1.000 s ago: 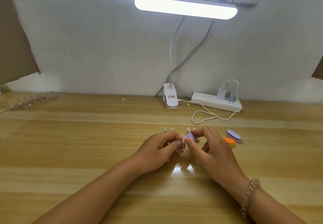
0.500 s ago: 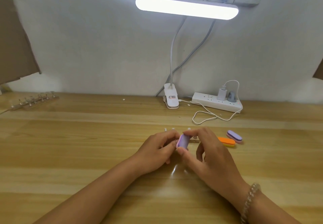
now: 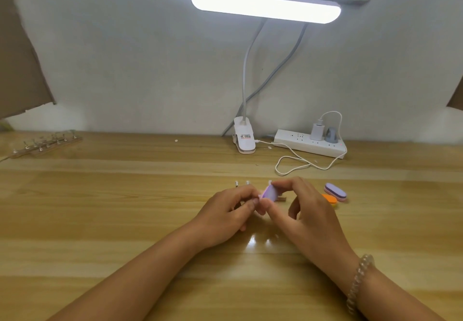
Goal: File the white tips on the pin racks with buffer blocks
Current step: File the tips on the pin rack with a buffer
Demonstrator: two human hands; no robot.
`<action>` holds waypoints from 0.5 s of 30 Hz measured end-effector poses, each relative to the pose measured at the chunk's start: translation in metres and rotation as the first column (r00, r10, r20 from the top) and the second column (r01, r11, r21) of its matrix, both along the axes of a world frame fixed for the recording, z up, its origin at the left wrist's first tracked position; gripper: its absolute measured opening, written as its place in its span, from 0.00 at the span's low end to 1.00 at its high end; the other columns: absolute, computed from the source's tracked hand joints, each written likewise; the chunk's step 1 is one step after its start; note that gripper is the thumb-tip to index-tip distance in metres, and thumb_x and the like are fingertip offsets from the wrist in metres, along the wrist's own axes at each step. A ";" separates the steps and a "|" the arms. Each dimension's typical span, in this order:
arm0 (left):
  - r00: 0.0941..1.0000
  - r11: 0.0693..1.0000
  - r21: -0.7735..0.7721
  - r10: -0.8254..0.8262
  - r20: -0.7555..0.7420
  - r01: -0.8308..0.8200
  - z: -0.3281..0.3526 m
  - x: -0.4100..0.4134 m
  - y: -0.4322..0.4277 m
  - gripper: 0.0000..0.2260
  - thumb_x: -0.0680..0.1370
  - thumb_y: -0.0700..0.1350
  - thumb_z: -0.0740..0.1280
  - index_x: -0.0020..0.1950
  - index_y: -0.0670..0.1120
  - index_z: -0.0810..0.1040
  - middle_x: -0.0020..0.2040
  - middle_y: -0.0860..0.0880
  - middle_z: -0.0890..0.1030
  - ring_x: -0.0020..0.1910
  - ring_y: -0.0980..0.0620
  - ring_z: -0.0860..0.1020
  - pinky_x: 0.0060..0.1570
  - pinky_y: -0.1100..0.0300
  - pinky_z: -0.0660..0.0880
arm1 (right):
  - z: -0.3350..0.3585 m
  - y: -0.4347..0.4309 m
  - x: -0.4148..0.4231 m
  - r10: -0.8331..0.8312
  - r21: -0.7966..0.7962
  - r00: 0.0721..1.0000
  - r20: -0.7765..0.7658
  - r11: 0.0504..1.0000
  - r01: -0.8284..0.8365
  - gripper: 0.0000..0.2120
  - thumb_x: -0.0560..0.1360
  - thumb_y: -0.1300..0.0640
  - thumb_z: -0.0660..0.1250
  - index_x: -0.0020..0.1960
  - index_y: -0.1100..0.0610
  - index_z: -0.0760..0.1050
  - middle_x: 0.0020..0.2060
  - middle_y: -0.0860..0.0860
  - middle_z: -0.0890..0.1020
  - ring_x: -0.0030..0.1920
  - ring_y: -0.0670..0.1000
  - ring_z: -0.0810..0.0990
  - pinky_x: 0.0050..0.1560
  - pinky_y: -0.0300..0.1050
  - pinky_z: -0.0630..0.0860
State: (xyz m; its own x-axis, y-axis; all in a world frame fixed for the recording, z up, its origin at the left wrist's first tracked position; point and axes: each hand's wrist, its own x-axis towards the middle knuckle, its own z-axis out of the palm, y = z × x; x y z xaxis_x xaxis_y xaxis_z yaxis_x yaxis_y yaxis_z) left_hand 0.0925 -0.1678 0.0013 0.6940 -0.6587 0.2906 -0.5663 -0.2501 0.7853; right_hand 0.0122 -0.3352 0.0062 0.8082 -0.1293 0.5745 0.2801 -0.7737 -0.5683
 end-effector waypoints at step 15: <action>0.999 0.999 -0.036 0.019 -0.026 -0.020 -0.001 0.002 -0.001 0.10 0.83 0.41 0.62 0.47 0.54 0.78 0.38 0.60 0.80 0.29 0.60 0.72 0.35 0.61 0.70 | -0.003 -0.002 0.002 -0.030 0.011 1.000 -0.007 1.000 0.030 0.16 0.70 0.39 0.68 0.54 0.46 0.76 0.48 0.39 0.79 0.33 0.47 0.77 0.38 0.48 0.76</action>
